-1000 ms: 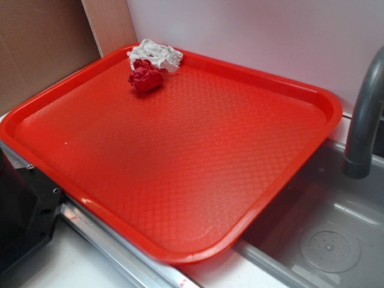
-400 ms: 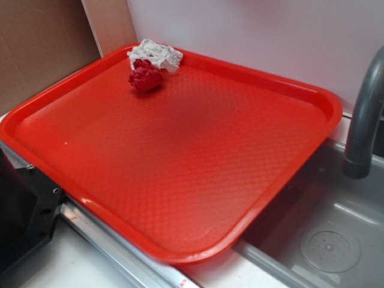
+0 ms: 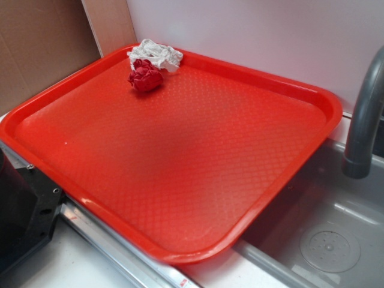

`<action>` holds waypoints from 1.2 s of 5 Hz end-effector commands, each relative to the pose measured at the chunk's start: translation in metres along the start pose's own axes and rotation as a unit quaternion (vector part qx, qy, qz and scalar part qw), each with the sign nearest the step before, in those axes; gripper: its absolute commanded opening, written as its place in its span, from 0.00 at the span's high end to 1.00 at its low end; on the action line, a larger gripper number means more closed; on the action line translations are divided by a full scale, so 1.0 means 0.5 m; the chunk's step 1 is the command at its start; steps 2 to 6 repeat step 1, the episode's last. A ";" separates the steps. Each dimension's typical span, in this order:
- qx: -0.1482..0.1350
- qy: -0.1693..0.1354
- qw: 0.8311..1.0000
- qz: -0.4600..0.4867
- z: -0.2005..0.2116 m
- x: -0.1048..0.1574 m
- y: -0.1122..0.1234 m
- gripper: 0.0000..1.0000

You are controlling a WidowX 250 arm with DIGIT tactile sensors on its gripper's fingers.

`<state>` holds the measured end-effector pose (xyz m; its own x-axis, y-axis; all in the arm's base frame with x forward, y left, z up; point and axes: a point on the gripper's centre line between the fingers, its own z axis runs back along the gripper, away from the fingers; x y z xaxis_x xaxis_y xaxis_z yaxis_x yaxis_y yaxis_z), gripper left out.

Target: Grab the gray animal.

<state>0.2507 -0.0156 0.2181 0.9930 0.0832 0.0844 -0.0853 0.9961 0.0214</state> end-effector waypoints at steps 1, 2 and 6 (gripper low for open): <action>-0.013 -0.018 1.000 0.015 0.021 -0.019 0.002 1.00; -0.013 -0.018 1.000 0.015 0.021 -0.019 0.002 1.00; -0.013 -0.018 1.000 0.015 0.021 -0.019 0.002 1.00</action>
